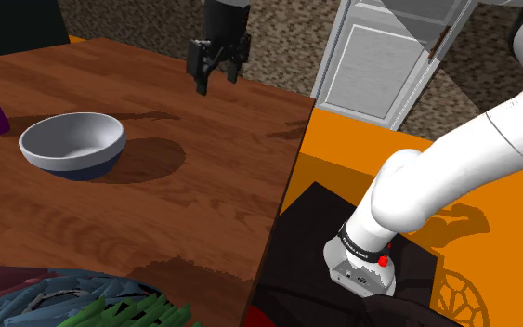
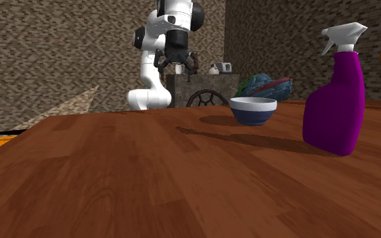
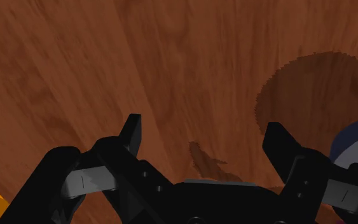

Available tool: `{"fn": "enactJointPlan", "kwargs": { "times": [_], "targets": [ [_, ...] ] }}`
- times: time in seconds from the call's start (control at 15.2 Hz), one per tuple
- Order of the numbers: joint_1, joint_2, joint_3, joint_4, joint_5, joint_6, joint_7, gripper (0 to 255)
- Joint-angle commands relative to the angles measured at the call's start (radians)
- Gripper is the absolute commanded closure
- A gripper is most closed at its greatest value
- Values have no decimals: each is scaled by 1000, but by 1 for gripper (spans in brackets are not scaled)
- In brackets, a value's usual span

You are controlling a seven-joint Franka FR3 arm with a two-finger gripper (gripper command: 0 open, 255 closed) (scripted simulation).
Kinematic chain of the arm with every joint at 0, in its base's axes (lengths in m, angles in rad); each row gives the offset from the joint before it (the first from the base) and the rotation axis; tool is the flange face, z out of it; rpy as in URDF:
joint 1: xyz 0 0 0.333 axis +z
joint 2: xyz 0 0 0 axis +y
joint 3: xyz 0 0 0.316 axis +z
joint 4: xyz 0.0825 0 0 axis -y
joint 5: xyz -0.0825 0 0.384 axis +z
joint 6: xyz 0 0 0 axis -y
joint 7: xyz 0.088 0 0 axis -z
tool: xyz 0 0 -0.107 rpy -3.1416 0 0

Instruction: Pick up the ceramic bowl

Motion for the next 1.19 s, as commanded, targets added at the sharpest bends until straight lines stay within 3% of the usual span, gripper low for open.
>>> {"fn": "enactJointPlan", "kwargs": {
  "times": [0.0, 0.4, 0.86, 1.12],
  "targets": [
    [4, 57, 32, 48, 1, 8, 41, 0],
    [21, 257, 129, 222, -36, 23, 173, 0],
    [87, 535, 216, 494, -149, -5, 337, 0],
    [88, 535, 213, 454, -149, 36, 340, 0]
  ]
}}
